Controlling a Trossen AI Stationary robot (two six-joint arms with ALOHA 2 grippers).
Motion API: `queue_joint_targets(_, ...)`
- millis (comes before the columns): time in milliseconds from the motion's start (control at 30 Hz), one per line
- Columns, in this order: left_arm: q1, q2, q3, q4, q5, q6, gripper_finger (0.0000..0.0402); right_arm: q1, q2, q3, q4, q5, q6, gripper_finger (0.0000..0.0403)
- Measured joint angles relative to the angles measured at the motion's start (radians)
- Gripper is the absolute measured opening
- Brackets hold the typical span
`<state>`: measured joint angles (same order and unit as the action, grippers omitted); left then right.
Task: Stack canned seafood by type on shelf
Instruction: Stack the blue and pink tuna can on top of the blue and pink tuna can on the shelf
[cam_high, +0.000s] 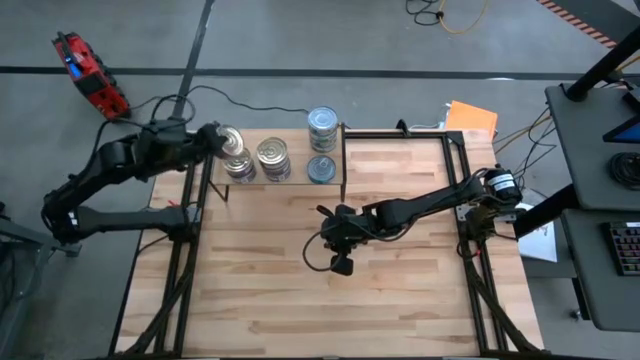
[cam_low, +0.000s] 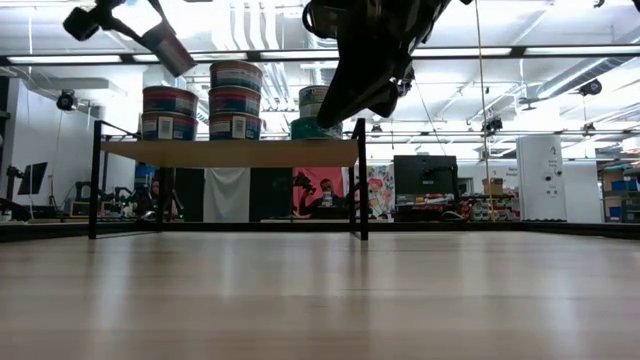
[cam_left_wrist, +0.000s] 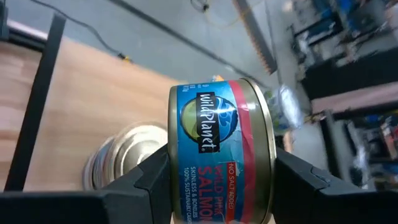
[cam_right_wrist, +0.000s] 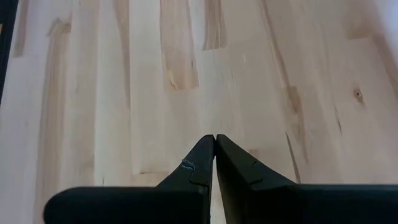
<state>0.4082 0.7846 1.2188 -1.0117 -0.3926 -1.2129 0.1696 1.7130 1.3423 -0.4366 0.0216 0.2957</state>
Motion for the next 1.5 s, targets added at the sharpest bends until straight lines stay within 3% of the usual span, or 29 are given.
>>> queue_joint_targets(1500, 0.000, 0.090, -0.051, -0.034, 0.007, 0.000, 0.0177, 0.000, 0.000, -0.004, 0.007, 0.003, 0.046, 0.0009)
